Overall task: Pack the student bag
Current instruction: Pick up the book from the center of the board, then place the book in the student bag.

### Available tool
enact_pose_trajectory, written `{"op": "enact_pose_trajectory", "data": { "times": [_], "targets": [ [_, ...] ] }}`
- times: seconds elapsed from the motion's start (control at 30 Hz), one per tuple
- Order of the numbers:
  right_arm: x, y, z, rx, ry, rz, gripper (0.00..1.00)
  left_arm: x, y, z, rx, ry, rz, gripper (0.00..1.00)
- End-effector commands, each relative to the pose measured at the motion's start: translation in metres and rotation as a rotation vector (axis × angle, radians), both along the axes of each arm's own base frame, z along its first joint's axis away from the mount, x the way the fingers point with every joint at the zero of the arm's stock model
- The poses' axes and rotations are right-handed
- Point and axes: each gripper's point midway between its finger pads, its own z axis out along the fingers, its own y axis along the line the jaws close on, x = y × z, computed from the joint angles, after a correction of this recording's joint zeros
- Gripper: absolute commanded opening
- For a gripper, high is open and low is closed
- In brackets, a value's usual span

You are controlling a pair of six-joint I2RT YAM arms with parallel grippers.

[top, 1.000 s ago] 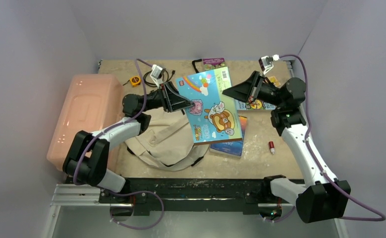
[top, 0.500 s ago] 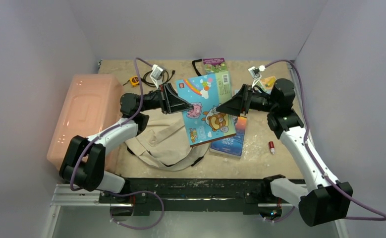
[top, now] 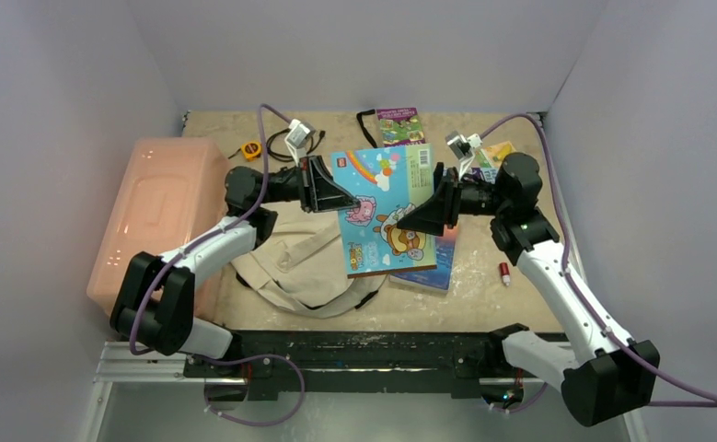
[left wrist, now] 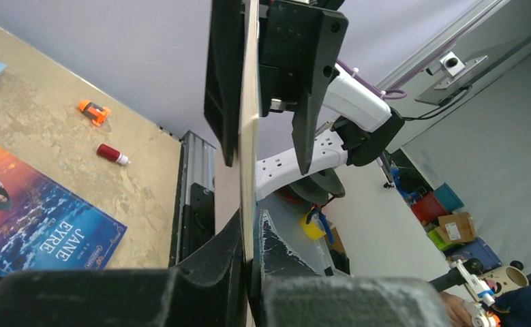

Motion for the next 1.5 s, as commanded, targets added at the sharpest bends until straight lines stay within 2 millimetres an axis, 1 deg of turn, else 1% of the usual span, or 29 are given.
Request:
{"op": "enact_pose_trajectory", "data": {
  "times": [0.0,0.03,0.17,0.2,0.23,0.27,0.3,0.33,0.37,0.4,0.43,0.47,0.5,0.53,0.57,0.6,0.63,0.7,0.77,0.83,0.9,0.93,1.0,1.1,1.17,1.2,1.27,1.33,1.47],
  "targets": [
    [-0.017,0.002,0.009,0.024,-0.089,0.062,0.56,-0.006,-0.001,0.015,-0.003,-0.1,-0.002,0.0],
    [-0.02,0.002,0.01,0.029,-0.091,0.066,0.54,-0.006,-0.001,0.015,0.0,-0.1,0.0,0.0],
    [-0.028,0.0,0.01,0.041,-0.095,0.068,0.35,-0.005,-0.001,0.014,0.003,-0.096,0.005,0.0],
    [-0.029,0.0,0.01,0.044,-0.093,0.067,0.28,-0.005,-0.001,0.014,0.003,-0.099,0.012,0.0],
    [-0.03,0.0,0.009,0.045,-0.085,0.063,0.18,-0.003,-0.001,0.013,0.006,-0.097,0.025,0.0],
    [-0.03,-0.001,0.009,0.044,-0.073,0.046,0.03,0.0,-0.001,0.011,0.017,-0.084,0.045,0.06],
    [-0.024,-0.002,0.005,0.031,-0.036,-0.005,0.0,0.005,-0.001,0.007,0.036,-0.075,0.075,0.17],
    [-0.014,-0.004,0.0,0.003,-0.009,-0.087,0.0,0.009,-0.001,0.002,0.065,-0.067,0.111,0.25],
    [0.002,-0.009,-0.006,-0.04,0.032,-0.21,0.0,0.016,0.0,-0.008,0.116,-0.059,0.162,0.33],
    [0.018,-0.019,-0.008,-0.082,0.075,-0.346,0.0,0.024,0.003,-0.018,0.184,-0.05,0.233,0.4],
    [0.034,-0.032,-0.013,-0.126,0.119,-0.492,0.0,0.039,0.01,-0.034,0.288,-0.04,0.35,0.47],
    [0.044,-0.045,-0.022,-0.177,0.177,-0.611,0.0,0.051,0.018,-0.049,0.398,-0.059,0.454,0.51],
    [0.054,-0.059,-0.029,-0.222,0.221,-0.724,0.0,0.056,0.031,-0.07,0.541,-0.043,0.54,0.55],
    [0.056,-0.071,-0.037,-0.27,0.261,-0.794,0.0,0.057,0.042,-0.086,0.66,-0.039,0.595,0.57],
    [0.056,-0.079,-0.045,-0.311,0.294,-0.84,0.0,0.054,0.049,-0.096,0.721,-0.023,0.617,0.58],
    [0.055,-0.085,-0.051,-0.345,0.317,-0.871,0.0,0.049,0.052,-0.105,0.746,0.016,0.618,0.6],
    [0.053,-0.091,-0.058,-0.376,0.334,-0.897,0.0,0.044,0.054,-0.111,0.758,0.049,0.618,0.64],
    [0.047,-0.1,-0.07,-0.422,0.355,-0.925,0.0,0.024,0.049,-0.124,0.785,0.061,0.585,0.68],
    [0.041,-0.109,-0.079,-0.468,0.364,-0.95,0.0,0.004,0.039,-0.133,0.82,0.02,0.564,0.69],
    [0.035,-0.112,-0.084,-0.49,0.353,-0.95,0.0,-0.016,0.024,-0.145,0.837,-0.023,0.526,0.69],
    [0.031,-0.114,-0.085,-0.488,0.341,-0.946,0.0,-0.026,0.01,-0.159,0.846,-0.036,0.493,0.69],
    [0.029,-0.113,-0.083,-0.481,0.334,-0.941,0.0,-0.029,0.006,-0.167,0.861,-0.037,0.478,0.7],
    [0.026,-0.111,-0.082,-0.471,0.323,-0.924,0.0,-0.028,0.0,-0.182,0.926,-0.052,0.476,0.7],
    [0.02,-0.107,-0.084,-0.47,0.326,-0.883,0.0,-0.019,-0.007,-0.2,1.015,-0.095,0.489,0.69],
    [0.014,-0.103,-0.086,-0.472,0.324,-0.842,0.0,-0.012,-0.007,-0.211,1.06,-0.089,0.504,0.62],
    [0.011,-0.101,-0.086,-0.473,0.319,-0.824,0.0,-0.01,-0.007,-0.214,1.078,-0.086,0.508,0.56],
    [0.005,-0.1,-0.087,-0.478,0.304,-0.797,0.0,-0.004,-0.003,-0.216,1.103,-0.093,0.544,0.48],
    [0.0,-0.1,-0.087,-0.485,0.284,-0.774,0.0,0.0,0.002,-0.214,1.111,-0.106,0.576,0.38],
    [-0.011,-0.093,-0.092,-0.493,0.268,-0.69,0.0,0.001,0.007,-0.202,1.086,-0.148,0.593,0.27]
  ]
}}
